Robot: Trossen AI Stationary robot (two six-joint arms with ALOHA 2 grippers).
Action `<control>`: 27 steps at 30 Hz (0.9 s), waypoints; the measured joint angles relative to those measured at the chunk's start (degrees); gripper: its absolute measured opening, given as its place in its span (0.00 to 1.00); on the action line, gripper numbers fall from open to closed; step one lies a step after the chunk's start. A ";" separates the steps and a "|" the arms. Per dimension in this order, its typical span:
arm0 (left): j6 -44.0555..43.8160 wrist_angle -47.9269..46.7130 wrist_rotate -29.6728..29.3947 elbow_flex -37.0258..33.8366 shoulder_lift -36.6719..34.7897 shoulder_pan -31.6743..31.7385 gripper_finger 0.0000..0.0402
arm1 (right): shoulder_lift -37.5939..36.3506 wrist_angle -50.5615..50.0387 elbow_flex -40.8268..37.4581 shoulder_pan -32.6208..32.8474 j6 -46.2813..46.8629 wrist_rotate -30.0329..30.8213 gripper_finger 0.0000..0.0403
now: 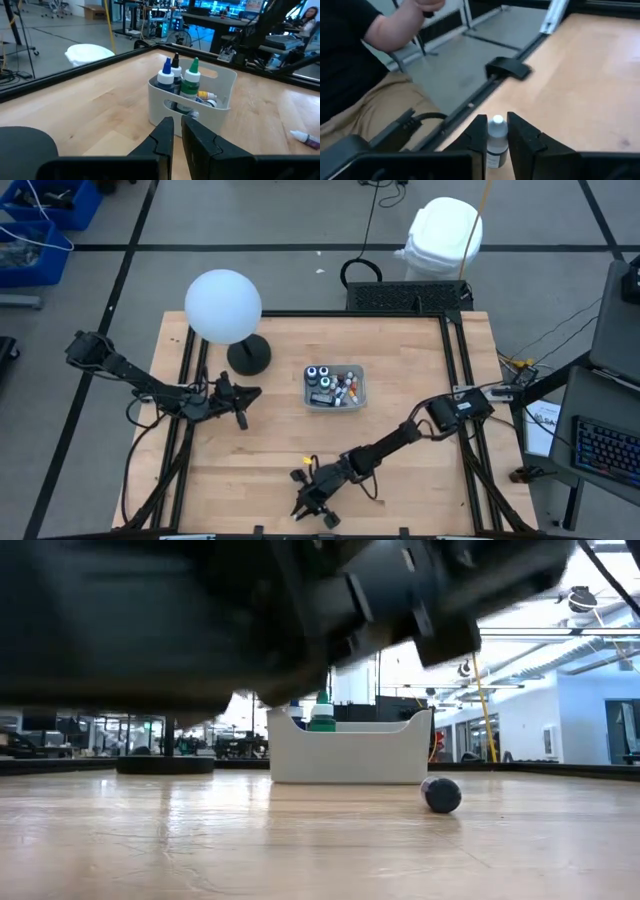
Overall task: Pick & Place food coloring
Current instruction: Put the small green food coloring bottle into the gray bin
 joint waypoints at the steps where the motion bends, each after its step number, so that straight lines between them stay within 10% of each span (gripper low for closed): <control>1: -0.16 -0.23 0.33 0.00 0.00 0.00 0.10 | -1.41 -2.69 -0.04 -0.44 -0.50 -0.13 0.10; 7: -1.49 -1.02 3.12 0.00 0.00 -0.02 0.10 | -14.46 -24.56 -0.04 -1.93 -9.35 12.10 0.10; 14: -0.70 -1.18 3.17 0.00 0.00 -0.02 0.10 | -34.66 -27.88 -11.05 -6.03 -15.24 17.77 0.10; 27: 12.21 -0.90 -6.03 0.00 0.00 0.04 0.10 | -57.38 6.15 -53.26 -25.76 -12.07 25.45 0.10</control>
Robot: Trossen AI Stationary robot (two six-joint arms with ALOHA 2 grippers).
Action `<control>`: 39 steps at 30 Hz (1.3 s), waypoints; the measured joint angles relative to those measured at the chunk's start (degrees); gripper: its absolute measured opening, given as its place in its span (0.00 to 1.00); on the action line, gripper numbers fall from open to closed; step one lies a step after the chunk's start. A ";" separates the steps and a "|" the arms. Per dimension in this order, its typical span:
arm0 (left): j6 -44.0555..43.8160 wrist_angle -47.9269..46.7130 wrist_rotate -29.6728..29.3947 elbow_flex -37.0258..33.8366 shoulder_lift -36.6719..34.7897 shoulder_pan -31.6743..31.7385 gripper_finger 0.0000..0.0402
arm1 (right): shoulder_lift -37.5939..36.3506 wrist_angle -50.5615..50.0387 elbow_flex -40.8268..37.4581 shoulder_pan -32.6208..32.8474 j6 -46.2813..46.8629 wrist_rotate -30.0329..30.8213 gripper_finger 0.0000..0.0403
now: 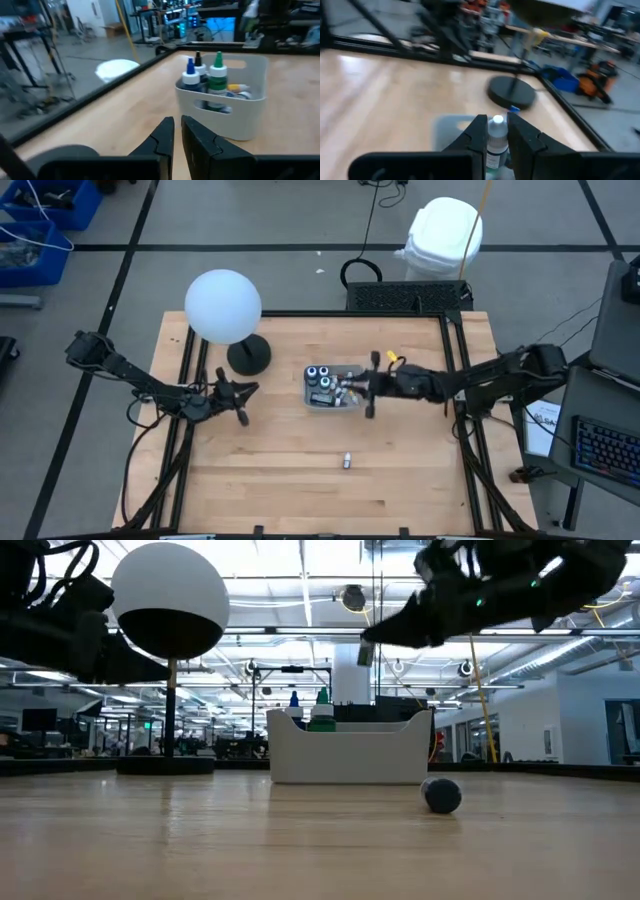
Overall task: Pick & Place food coloring
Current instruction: Put the small green food coloring bottle into the gray bin
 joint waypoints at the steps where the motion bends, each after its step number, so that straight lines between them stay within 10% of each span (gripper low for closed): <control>1: 1.53 0.24 -0.54 0.00 0.00 0.00 0.10 | 0.49 0.21 -0.20 -1.28 -0.01 0.02 0.10; 17: 23.56 7.64 5.84 0.00 0.00 5.37 0.10 | 15.68 8.48 -0.12 -10.17 0.21 -2.87 0.10; 39: 24.03 8.29 16.65 0.00 0.00 14.45 0.10 | 18.86 9.31 -0.07 -10.17 0.28 -3.17 0.10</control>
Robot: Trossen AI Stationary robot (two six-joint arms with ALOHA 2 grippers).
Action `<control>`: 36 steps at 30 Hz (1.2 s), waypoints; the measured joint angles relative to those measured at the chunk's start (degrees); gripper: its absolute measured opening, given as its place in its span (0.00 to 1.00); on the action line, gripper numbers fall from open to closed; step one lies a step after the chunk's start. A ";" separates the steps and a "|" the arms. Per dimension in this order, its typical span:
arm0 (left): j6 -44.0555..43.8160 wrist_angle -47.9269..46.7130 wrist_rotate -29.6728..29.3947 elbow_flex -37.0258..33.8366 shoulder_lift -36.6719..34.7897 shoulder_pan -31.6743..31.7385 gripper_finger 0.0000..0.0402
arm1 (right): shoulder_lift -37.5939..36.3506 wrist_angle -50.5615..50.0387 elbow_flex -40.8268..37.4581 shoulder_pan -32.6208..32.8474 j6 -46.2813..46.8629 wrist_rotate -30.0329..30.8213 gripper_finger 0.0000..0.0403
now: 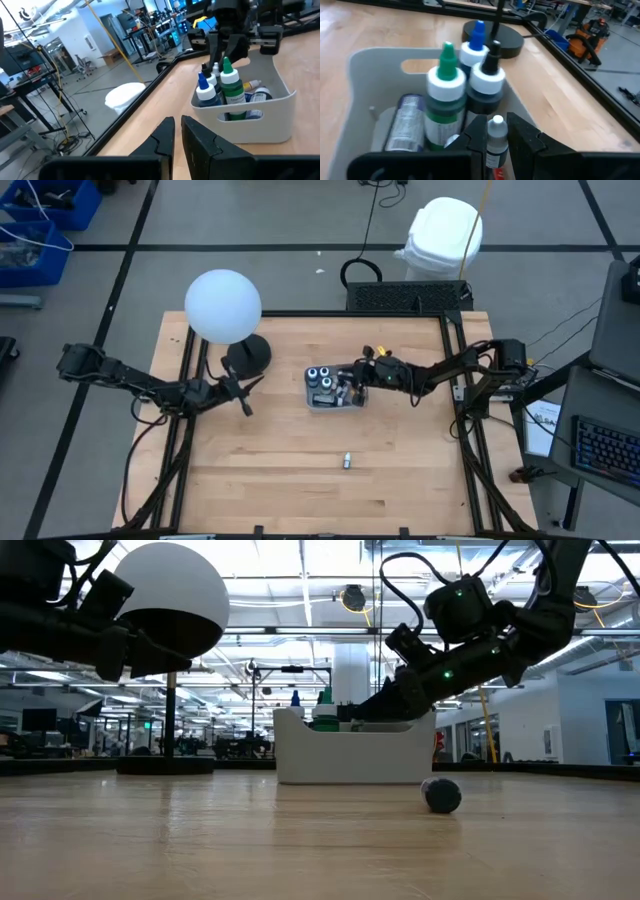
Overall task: Pick & Place food coloring
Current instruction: Put the small green food coloring bottle into the gray bin, then put the small purple food coloring bottle into the gray bin
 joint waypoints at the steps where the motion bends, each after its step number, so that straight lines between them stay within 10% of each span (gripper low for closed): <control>1: -0.11 0.29 0.30 0.00 0.00 0.22 0.10 | -0.03 0.04 0.00 0.12 -0.03 -0.12 0.10; 25: -4.87 2.08 1.52 0.00 -0.01 0.91 0.10 | -3.79 -0.70 -0.07 0.82 -3.62 0.62 0.23; 36: -10.29 2.14 1.52 0.00 0.00 0.91 0.10 | -23.24 -41.23 9.37 19.40 -1.98 6.34 0.19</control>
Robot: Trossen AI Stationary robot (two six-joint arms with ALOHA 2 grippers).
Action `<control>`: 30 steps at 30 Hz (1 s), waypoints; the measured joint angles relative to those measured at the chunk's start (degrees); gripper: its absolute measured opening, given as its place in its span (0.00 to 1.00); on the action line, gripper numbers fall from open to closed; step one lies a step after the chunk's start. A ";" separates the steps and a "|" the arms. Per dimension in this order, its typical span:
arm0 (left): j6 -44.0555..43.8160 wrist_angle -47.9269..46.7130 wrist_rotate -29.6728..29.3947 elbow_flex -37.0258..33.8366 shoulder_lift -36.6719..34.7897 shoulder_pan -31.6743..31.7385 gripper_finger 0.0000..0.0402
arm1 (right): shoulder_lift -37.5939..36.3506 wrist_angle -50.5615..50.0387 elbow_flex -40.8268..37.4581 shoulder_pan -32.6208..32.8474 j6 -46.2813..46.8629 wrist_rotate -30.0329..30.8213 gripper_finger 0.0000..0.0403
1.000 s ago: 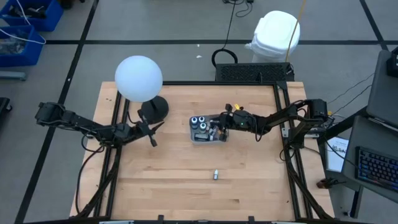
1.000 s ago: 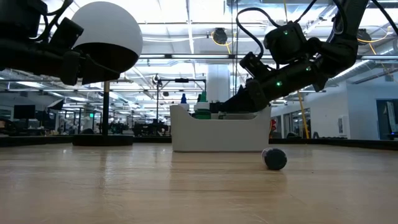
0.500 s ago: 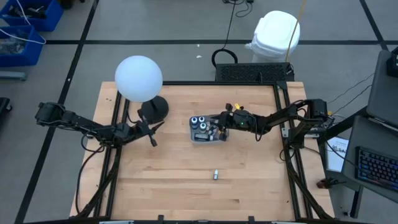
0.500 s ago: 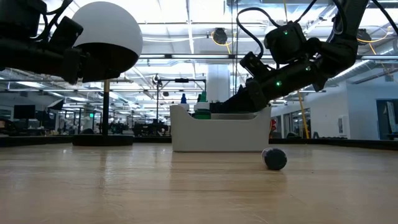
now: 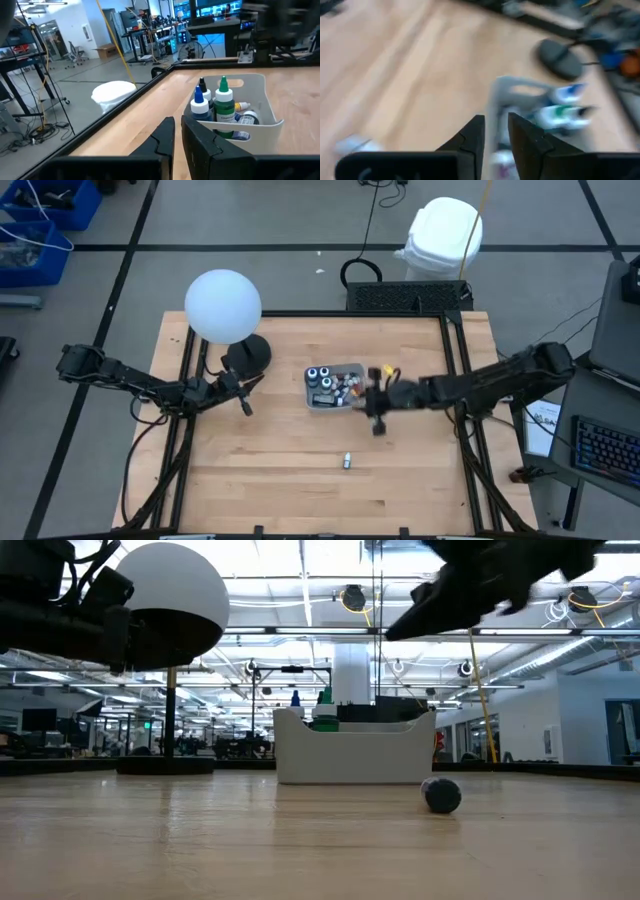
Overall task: Pick & Place food coloring
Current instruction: Put the small purple food coloring bottle into the gray bin
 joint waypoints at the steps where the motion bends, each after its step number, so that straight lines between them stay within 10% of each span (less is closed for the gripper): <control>1: 0.02 0.04 0.00 0.00 0.00 0.00 0.10 | 0.31 -2.90 0.87 2.28 0.81 -0.04 0.18; 15: -1.11 1.44 1.07 0.00 -0.01 -0.02 0.10 | 15.64 -9.69 6.99 14.58 -3.77 -1.60 0.09; 30: -0.73 1.29 1.62 0.01 -0.02 0.00 0.10 | 28.06 -9.13 14.23 13.34 -16.31 -16.85 0.41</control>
